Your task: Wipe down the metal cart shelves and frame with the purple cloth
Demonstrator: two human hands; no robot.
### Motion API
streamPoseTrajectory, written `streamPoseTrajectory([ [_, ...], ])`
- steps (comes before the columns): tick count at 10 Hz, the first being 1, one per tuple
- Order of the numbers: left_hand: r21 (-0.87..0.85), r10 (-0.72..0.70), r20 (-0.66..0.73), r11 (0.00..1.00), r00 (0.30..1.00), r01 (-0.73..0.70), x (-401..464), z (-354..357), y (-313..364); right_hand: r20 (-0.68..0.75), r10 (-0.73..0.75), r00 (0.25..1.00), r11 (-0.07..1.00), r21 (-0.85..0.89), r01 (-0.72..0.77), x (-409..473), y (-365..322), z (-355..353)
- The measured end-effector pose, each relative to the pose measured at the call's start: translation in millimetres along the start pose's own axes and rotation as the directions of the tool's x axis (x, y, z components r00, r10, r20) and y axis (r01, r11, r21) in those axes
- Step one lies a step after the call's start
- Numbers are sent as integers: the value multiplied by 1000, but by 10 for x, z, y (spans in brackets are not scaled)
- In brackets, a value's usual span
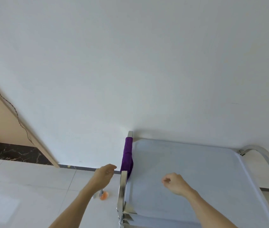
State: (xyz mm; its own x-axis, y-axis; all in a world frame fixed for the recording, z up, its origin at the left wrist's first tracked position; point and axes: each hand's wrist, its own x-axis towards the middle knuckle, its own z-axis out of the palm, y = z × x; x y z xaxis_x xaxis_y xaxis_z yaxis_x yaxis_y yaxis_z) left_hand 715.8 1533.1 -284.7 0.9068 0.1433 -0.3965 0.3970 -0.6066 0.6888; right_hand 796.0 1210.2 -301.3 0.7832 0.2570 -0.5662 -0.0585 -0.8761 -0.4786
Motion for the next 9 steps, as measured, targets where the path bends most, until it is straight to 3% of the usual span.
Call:
streamPoseTrajectory([
  [1, -201, -27, -61, 980, 998, 14, -35, 109, 98, -23, -1, 1000, 987, 159, 5, -14, -116, 200],
  [2, -296, -37, -28, 955, 999, 27, -41, 176, 223, -12, -15, 1000, 919, 394, 18, 1, -448, 313],
  [4, -442, -34, 11, 896, 999, 35, -90, 314, 284, 72, -150, 986, 808, 584, 80, -84, -1163, 455],
  [7, -545, -25, 95, 835, 995, 73, -63, 340, 307, 114, -153, 982, 821, 568, 61, -209, -1321, 670],
  [8, -475, -36, 31, 879, 999, 46, -93, 324, 313, 42, -151, 988, 849, 517, 108, -211, -1213, 578],
  [9, -456, -33, -152, 889, 988, -40, -106, 302, 355, -138, -69, 988, 872, 473, 127, -191, -1026, 386],
])
